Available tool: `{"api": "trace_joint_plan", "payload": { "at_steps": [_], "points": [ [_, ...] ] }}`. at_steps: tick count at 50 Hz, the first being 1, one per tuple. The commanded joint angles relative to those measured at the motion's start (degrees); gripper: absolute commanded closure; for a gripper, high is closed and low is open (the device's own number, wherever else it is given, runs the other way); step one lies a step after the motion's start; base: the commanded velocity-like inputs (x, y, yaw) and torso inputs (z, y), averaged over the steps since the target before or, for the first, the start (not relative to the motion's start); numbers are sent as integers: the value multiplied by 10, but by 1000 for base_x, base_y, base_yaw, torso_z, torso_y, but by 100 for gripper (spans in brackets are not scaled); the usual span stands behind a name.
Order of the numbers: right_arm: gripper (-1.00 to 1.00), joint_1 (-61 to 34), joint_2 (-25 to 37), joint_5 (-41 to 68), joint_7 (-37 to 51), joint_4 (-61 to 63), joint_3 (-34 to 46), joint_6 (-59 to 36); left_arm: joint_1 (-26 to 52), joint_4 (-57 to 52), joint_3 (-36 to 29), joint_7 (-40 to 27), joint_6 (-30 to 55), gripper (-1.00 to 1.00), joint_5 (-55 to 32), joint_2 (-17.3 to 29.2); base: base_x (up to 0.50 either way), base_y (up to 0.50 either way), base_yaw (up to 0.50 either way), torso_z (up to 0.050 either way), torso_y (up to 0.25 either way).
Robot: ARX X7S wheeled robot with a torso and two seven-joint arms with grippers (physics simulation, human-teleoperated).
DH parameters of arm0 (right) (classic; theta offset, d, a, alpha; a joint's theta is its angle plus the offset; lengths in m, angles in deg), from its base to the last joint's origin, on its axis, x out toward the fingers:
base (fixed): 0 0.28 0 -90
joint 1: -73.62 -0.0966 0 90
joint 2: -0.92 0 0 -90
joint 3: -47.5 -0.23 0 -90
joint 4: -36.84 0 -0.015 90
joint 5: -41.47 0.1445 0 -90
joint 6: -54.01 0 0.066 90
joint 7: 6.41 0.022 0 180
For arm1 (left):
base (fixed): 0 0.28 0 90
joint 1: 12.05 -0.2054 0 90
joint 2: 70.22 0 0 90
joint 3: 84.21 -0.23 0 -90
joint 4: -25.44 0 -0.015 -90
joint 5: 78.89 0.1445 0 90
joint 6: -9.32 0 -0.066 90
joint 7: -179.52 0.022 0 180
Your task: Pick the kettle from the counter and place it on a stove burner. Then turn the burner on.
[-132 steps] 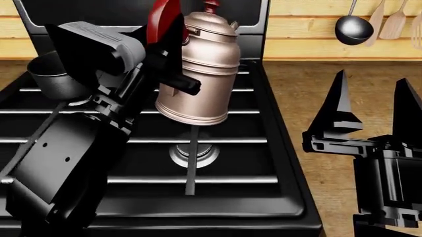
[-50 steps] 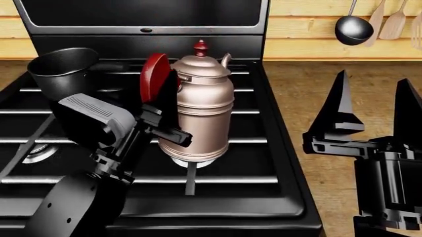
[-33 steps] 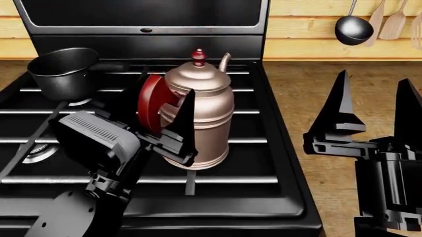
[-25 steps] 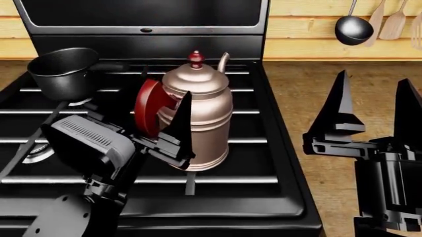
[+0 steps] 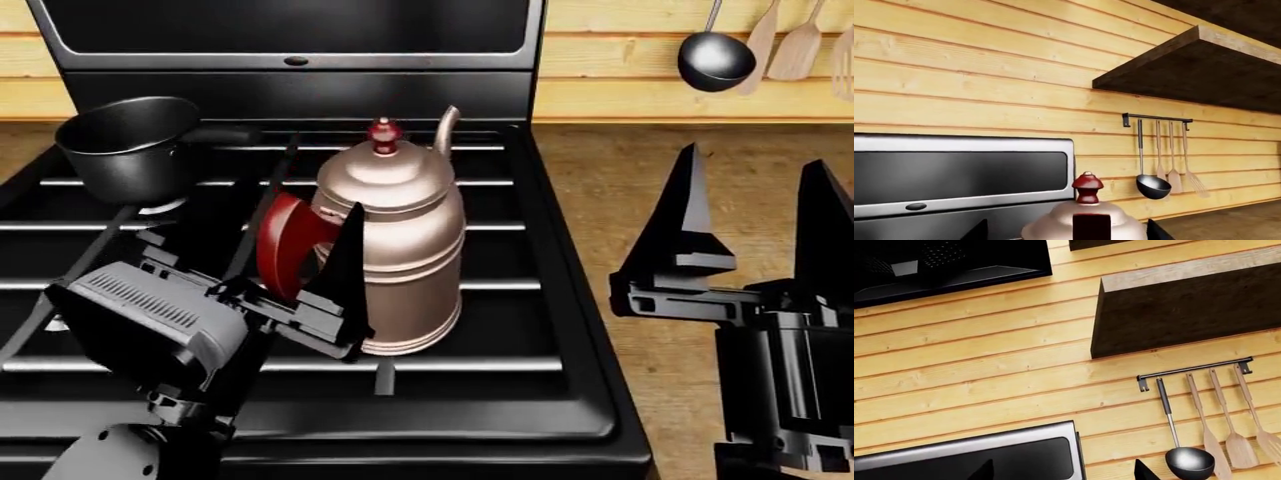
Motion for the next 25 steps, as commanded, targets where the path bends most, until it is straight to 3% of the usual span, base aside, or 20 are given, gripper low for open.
{"api": "trace_joint_plan", "payload": {
  "at_steps": [1,25],
  "points": [
    [-100,2,3,1,2,4,2,2,-16,-27,9,-11,-1,-100,2,14,0,0,0,0,0],
    [-100,3,8,6,5,3,3,7,9,-93,32,-47,30,-100,-23,39,0,0,0,0,0]
  ]
}}
